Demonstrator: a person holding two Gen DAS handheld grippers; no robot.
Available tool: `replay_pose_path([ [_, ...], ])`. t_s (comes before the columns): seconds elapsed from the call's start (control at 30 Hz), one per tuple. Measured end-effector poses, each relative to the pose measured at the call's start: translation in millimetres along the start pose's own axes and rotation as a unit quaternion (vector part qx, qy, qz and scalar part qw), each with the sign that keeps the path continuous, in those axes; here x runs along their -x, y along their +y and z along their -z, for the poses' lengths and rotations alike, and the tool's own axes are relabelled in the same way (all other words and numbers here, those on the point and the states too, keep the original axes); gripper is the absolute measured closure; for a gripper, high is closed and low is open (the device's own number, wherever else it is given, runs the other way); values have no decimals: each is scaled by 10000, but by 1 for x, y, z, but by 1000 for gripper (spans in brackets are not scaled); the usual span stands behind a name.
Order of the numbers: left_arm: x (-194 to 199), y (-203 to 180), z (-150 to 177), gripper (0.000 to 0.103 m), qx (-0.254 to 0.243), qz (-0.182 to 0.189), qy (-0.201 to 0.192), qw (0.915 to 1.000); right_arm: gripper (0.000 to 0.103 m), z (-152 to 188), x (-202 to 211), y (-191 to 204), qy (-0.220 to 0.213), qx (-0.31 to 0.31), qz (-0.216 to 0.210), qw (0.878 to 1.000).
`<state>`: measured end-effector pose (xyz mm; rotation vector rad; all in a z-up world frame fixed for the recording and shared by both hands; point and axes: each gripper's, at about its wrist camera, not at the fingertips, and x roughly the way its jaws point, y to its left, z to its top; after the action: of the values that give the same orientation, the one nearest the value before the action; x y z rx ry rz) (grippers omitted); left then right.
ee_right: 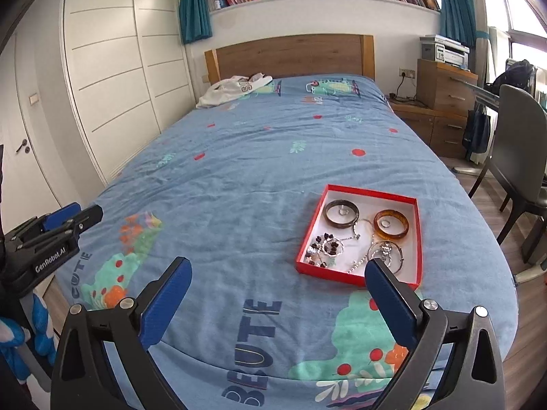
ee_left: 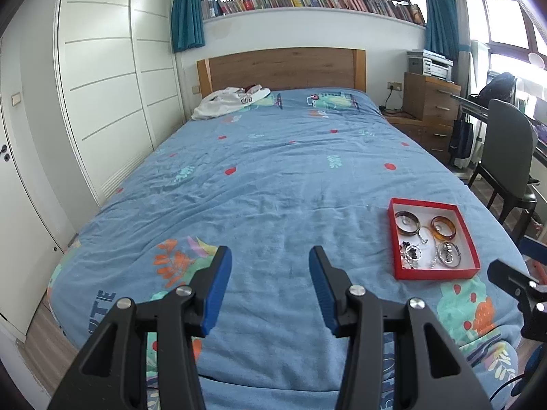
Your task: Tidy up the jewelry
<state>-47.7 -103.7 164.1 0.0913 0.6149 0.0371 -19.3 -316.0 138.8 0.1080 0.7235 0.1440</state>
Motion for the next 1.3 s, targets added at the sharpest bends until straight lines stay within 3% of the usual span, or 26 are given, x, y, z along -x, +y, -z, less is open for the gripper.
replay_pose_path([
  [0.23,7,1,-2,57,49,16,-6,10000,2,0,7,6,-118,53,-18,9999],
  [0.37,10,2,-1,50,73,2,-31,10000,2,2,9,5,-145,67,15,9999],
  [1.3,2,-4,11,49,-95,53,108,9999,1,17,-1,-2,19,-10,51,10000],
])
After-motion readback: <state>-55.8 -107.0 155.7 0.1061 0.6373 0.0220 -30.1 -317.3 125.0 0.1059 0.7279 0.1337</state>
